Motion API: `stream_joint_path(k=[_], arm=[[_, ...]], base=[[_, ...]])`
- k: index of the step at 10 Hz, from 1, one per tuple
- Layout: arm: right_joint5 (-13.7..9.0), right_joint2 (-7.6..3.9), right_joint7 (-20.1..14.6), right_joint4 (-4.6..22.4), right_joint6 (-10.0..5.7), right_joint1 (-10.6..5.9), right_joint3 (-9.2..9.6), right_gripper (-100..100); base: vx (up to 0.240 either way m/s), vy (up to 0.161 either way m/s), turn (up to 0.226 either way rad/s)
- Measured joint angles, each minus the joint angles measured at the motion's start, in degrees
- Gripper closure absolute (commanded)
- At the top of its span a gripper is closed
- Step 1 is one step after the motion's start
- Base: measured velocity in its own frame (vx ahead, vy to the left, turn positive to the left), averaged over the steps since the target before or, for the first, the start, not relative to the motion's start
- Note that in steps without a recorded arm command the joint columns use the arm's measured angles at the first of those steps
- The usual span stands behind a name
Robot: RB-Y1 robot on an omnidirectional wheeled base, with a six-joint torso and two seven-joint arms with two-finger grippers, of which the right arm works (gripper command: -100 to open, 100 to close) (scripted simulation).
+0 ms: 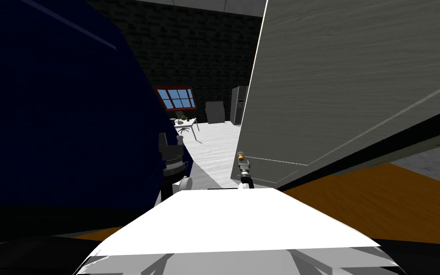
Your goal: Push the door open
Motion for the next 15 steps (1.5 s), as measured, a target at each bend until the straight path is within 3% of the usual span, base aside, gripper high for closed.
stream_joint_path(k=[1,2,8,10,12,13,15], arm=[[-0.04,1.12,-0.05,0.42,-0.21,-0.36,-0.12,-100],[-0.04,1.25,-0.04,0.45,-0.26,-0.43,-0.12,100],[0.01,1.18,-0.02,0.56,0.04,-0.30,0.01,100],[-0.33,0.63,0.06,1.88,-0.11,-0.60,-0.37,100],[-0.60,-0.20,0.52,-0.05,0.48,0.52,-0.75,100],[-0.81,-0.58,0.55,0.21,0.12,0.40,-1.07,100],[-1.65,-1.58,0.65,1.01,0.29,-1.14,-2.48,100]], base=[[0.078,-0.016,0.014],[-0.009,0.006,0.008],[0.003,0.007,-0.003],[0.165,0.019,-0.032],[0.196,0.016,-0.052],[0.179,0.014,-0.031],[0.198,0.044,-0.067]])
